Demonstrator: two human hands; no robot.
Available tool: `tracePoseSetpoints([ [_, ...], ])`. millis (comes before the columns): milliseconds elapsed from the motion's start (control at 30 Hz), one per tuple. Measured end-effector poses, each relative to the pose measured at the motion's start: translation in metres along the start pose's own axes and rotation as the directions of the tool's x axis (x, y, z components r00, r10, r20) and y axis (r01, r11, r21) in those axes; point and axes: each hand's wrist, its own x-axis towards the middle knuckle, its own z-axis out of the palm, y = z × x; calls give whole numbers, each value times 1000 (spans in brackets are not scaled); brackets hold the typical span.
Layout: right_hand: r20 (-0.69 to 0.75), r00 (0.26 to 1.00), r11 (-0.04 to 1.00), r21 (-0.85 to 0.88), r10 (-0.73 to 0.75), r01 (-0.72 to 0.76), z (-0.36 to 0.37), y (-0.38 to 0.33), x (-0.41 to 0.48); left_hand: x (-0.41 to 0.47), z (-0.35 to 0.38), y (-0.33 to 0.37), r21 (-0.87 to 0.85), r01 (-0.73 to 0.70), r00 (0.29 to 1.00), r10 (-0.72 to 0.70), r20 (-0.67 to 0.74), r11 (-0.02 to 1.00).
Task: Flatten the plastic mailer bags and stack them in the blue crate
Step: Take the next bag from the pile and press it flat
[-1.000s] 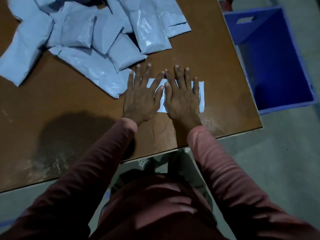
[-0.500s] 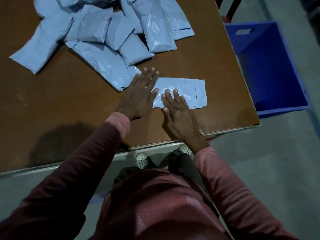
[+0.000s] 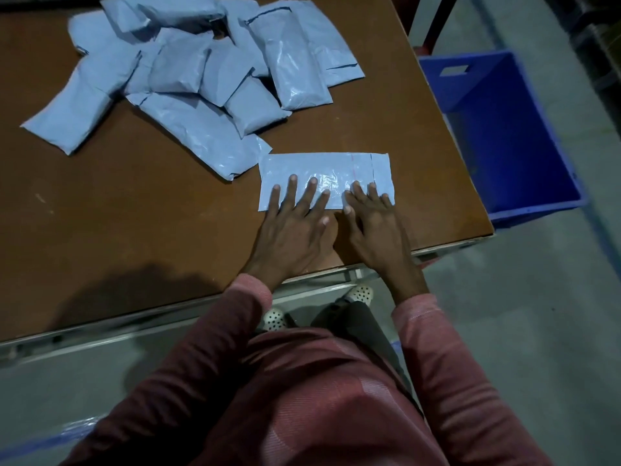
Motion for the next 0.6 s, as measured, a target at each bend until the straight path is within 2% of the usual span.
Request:
tracePoseSetpoints([
  [200,-77,997,999,50,20,-16,11,4,-5,-1,10,-1,80,0,1000,0,6,997],
  [367,-76,996,996,76,48,-42,-1,-3,-2,8,-5,5,-15,52,999,-51,19,999],
  [500,-222,968,989,112,117,-94,-10,-4,16,30,-11,17,42,0,999,2,-50,999],
  [600,-148,982,991,70,121,-112,-11,7,37,50,-10,13,85,49,999,-50,11,995],
])
